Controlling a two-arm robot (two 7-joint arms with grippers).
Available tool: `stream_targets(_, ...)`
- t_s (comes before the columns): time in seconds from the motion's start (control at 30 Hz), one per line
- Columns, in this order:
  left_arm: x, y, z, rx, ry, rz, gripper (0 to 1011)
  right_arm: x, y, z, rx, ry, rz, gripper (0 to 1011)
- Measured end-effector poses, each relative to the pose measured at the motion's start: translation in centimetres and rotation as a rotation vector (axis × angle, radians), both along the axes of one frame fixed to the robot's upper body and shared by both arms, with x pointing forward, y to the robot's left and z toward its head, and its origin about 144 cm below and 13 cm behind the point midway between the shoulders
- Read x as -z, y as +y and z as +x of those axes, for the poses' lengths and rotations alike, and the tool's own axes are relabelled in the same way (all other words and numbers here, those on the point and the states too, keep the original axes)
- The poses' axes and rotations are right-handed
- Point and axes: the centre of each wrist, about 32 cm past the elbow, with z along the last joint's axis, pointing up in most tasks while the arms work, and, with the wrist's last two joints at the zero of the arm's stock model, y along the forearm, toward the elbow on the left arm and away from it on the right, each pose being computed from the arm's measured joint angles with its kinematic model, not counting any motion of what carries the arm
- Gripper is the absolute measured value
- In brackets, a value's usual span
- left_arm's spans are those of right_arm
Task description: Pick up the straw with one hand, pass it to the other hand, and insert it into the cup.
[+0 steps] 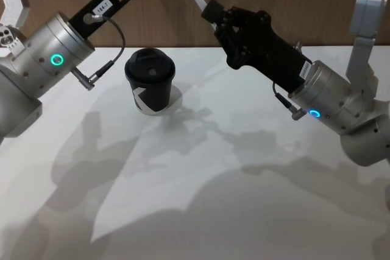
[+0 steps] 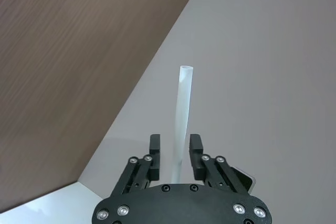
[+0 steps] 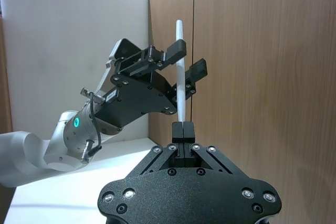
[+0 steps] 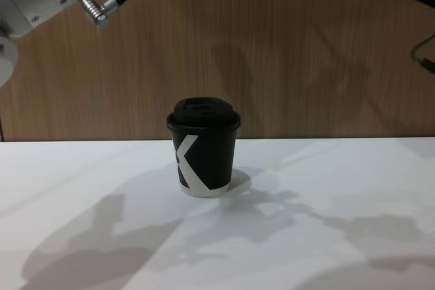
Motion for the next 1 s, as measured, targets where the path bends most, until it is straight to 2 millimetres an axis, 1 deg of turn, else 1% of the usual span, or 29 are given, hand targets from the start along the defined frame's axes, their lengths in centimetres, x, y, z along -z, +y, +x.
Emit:
stream_targets(0.03, 0.00, 0.01, 0.00, -0.001, -0.001, 0.000, 356, 0.00, 0.00, 0.00, 0.000, 0.000, 0.000, 2)
stream_targets(0.13, -0.01, 0.05, 0.01, -0.001, -0.003, 0.001, 255, 0.00, 0.00, 0.00, 0.000, 0.000, 0.000, 1)
stream_targets(0.17, -0.03, 0.08, 0.02, -0.001, -0.004, 0.002, 238, 0.00, 0.00, 0.00, 0.000, 0.000, 0.000, 1)
stream_targets(0.2, -0.03, 0.09, 0.02, -0.001, -0.005, 0.002, 194, 0.00, 0.00, 0.00, 0.000, 0.000, 0.000, 1)
stream_targets(0.23, -0.04, 0.12, 0.03, -0.002, -0.006, 0.003, 180, 0.00, 0.00, 0.00, 0.000, 0.000, 0.000, 1)
stream_targets(0.3, -0.05, 0.16, 0.03, -0.002, -0.008, 0.004, 79, 0.00, 0.00, 0.00, 0.000, 0.000, 0.000, 1)
stream_targets(0.5, -0.12, 0.28, 0.00, 0.000, -0.014, 0.003, 23, -0.01, 0.01, 0.00, 0.000, 0.000, 0.000, 1)
stream_targets(0.57, -0.15, 0.37, -0.03, 0.001, -0.015, -0.002, 19, 0.00, 0.00, 0.00, 0.000, 0.000, 0.000, 23)
stream_targets(0.7, -0.11, 0.50, -0.08, 0.002, -0.012, -0.011, 11, 0.00, 0.00, 0.00, 0.000, 0.000, 0.000, 110)
stream_targets(0.77, -0.09, 0.58, -0.12, 0.003, -0.010, -0.015, 11, 0.00, 0.00, 0.00, 0.000, 0.000, 0.000, 169)
stream_targets(0.8, -0.08, 0.60, -0.14, 0.004, -0.009, -0.017, 12, 0.00, 0.00, 0.00, 0.000, 0.000, 0.000, 225)
stream_targets(0.83, -0.07, 0.63, -0.14, 0.004, -0.009, -0.018, 11, 0.00, 0.00, 0.00, 0.000, 0.000, 0.000, 225)
stream_targets(1.0, -0.02, 0.76, -0.22, 0.004, -0.005, -0.023, 11, 0.00, 0.00, 0.00, 0.000, 0.000, 0.000, 376)
